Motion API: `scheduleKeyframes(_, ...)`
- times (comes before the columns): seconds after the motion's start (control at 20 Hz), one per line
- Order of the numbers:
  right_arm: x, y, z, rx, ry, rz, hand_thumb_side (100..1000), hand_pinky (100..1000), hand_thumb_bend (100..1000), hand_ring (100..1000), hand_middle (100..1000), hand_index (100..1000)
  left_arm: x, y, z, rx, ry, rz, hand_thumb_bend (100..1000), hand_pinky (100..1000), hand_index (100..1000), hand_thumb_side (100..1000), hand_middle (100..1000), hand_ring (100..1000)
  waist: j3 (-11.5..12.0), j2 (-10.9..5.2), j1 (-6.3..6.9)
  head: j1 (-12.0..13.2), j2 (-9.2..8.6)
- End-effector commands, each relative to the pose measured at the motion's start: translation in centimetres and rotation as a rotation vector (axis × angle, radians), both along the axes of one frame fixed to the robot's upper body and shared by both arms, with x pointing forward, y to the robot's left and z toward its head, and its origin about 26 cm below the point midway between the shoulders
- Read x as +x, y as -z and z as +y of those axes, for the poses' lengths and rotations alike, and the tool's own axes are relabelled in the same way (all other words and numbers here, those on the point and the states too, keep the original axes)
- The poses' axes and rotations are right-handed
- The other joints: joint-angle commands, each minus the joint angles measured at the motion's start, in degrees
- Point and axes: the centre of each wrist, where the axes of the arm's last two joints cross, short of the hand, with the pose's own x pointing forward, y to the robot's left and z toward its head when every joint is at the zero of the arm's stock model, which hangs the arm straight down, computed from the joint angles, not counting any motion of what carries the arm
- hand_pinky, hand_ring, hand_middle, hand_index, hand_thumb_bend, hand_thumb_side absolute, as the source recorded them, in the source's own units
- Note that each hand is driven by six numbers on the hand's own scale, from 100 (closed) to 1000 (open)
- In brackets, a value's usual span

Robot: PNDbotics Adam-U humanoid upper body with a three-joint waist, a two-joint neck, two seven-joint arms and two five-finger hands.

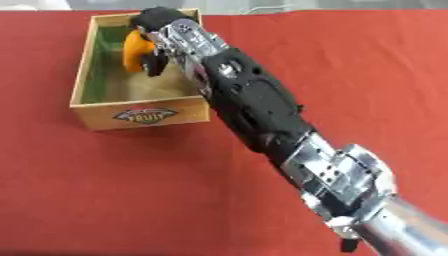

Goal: Pick up objects on the table and place them in the box.

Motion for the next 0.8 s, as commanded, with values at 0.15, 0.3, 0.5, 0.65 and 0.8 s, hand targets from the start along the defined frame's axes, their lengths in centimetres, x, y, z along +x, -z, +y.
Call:
scheduleKeyframes(0.15, 0.4, -1.4, -0.1, -0.020, 0.008, -0.036, 670, 830, 400, 926, 883, 1000, -0.4, -0.7, 0.0, 0.012, 0.009, -0.026, 126, 573, 805, 903, 661, 604, 0.0, -1.20, 0.39, 0.0, -0.49)
scheduleKeyframes(0.3, 0.5, -1.7, -0.4, -0.022, 0.018, -0.063, 703, 837, 493, 934, 901, 1000, -0.4, -0.7, 0.0, 0.012, 0.007, -0.023, 126, 574, 806, 904, 661, 603, 0.0, -1.34, 0.47, 0.1, -0.37)
scheduleKeyframes(0.5, 0.3, -2.6, -0.4, -0.010, 0.022, -0.116, 711, 837, 527, 931, 905, 1000, -0.4, -0.6, 0.0, 0.013, 0.005, -0.020, 126, 574, 807, 903, 661, 604, -0.2, -1.58, 0.60, 0.2, -0.01)
scheduleKeyframes(0.65, 0.0, -4.0, -0.7, 0.010, 0.014, -0.161, 705, 834, 465, 923, 888, 1000, -0.4, -0.5, 0.1, 0.014, 0.001, -0.016, 127, 574, 806, 903, 661, 604, -0.5, -1.82, 0.69, 0.4, 0.27)
scheduleKeyframes(0.8, -0.7, -6.0, -1.3, 0.056, -0.015, -0.232, 673, 828, 355, 913, 873, 1000, -0.4, -0.4, 0.2, 0.013, -0.004, -0.014, 126, 574, 806, 903, 661, 604, -0.8, -1.99, 0.80, 0.7, 0.44)
